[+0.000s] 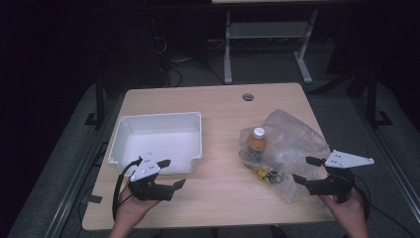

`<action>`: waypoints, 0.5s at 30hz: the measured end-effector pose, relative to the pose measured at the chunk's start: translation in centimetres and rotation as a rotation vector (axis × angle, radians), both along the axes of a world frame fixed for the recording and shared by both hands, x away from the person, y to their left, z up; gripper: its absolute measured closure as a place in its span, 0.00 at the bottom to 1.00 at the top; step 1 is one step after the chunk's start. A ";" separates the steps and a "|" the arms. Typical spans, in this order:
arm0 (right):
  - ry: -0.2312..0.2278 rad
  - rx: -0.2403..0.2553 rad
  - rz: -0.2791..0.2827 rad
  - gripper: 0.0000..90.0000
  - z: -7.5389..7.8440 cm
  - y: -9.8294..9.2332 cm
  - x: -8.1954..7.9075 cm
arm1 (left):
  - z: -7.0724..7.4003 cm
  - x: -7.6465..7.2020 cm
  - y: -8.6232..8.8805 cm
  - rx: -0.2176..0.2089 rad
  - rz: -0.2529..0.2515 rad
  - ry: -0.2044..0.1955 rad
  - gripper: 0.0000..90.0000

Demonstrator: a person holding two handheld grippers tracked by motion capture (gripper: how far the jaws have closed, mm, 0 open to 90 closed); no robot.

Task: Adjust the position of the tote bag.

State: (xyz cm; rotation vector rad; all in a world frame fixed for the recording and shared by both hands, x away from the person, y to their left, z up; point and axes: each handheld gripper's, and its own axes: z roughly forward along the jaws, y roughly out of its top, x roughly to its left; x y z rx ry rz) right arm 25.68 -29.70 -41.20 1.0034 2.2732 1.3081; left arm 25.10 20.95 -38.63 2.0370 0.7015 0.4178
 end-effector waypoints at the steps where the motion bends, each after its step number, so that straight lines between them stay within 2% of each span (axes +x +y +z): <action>1: -0.002 0.004 -0.001 0.20 0.0 -0.1 0.0 | 0.0 0.0 0.0 0.000 0.000 0.000 0.23; 8: 0.002 0.000 -0.010 0.20 0.2 -0.2 0.0 | 1.5 1.6 -2.5 -0.001 -0.071 -0.004 0.24; 15: 0.007 -0.001 -0.012 0.20 0.2 -0.2 0.1 | 2.3 3.0 -4.1 -0.009 -0.106 0.017 0.24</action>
